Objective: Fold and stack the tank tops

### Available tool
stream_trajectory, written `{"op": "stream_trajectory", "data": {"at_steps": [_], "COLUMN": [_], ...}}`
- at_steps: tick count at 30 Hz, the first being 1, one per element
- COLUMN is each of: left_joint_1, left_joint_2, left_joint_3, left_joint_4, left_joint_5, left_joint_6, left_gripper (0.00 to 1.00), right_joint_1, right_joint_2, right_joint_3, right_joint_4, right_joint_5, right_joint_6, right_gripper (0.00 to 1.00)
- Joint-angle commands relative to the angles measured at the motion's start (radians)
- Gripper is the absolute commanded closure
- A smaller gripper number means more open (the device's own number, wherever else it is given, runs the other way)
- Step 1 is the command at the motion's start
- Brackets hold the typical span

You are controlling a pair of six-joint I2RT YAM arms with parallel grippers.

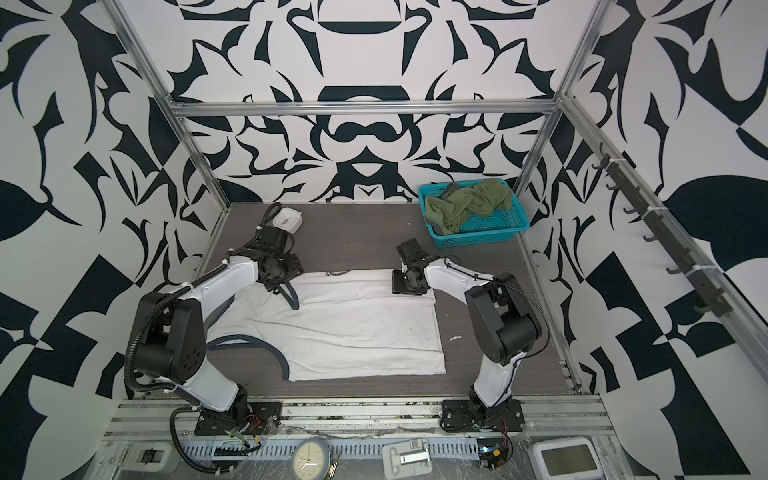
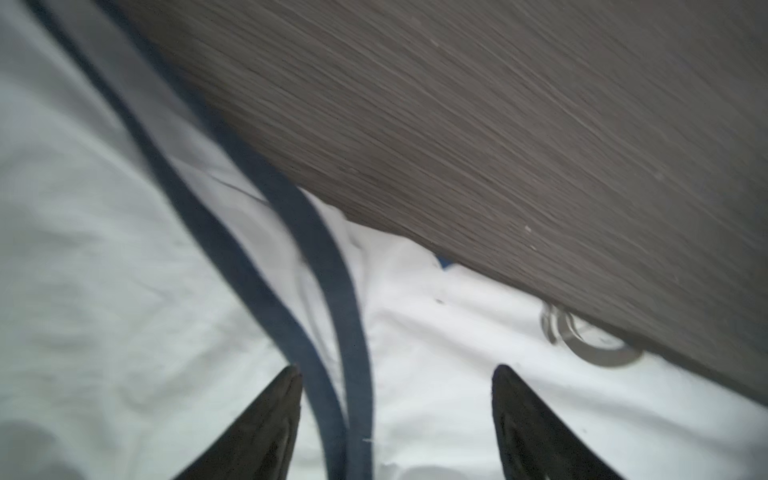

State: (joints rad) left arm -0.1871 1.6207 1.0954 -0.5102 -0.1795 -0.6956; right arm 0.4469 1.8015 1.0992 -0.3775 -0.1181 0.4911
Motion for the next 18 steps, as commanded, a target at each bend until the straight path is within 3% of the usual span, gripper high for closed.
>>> {"op": "stream_trajectory", "data": {"at_steps": [1,7,13,18], "left_joint_1": [0.126,0.284,0.301,0.308], "left_joint_2": [-0.013,0.153,0.348,0.454], "left_joint_3": [0.029,0.231,0.456,0.557], "left_joint_4": [-0.081,-0.175,-0.279,-0.32], "left_joint_5": [-0.043,-0.033,-0.094,-0.109], "left_joint_6": [-0.008,-0.063,-0.051,-0.047], "left_gripper": [0.25,0.25,0.25,0.26], "right_joint_1": [-0.016,-0.048,-0.059,-0.07], "right_joint_2": [0.011,0.033,0.029,0.034], "right_joint_3": [-0.002,-0.024,-0.049,-0.06], "right_joint_4": [-0.004,0.004,0.032,0.046], "right_joint_5": [0.018,0.031,0.02,0.008], "right_joint_6": [0.005,0.013,0.006,-0.002], "right_gripper": [0.52,0.53,0.53,0.54]}}
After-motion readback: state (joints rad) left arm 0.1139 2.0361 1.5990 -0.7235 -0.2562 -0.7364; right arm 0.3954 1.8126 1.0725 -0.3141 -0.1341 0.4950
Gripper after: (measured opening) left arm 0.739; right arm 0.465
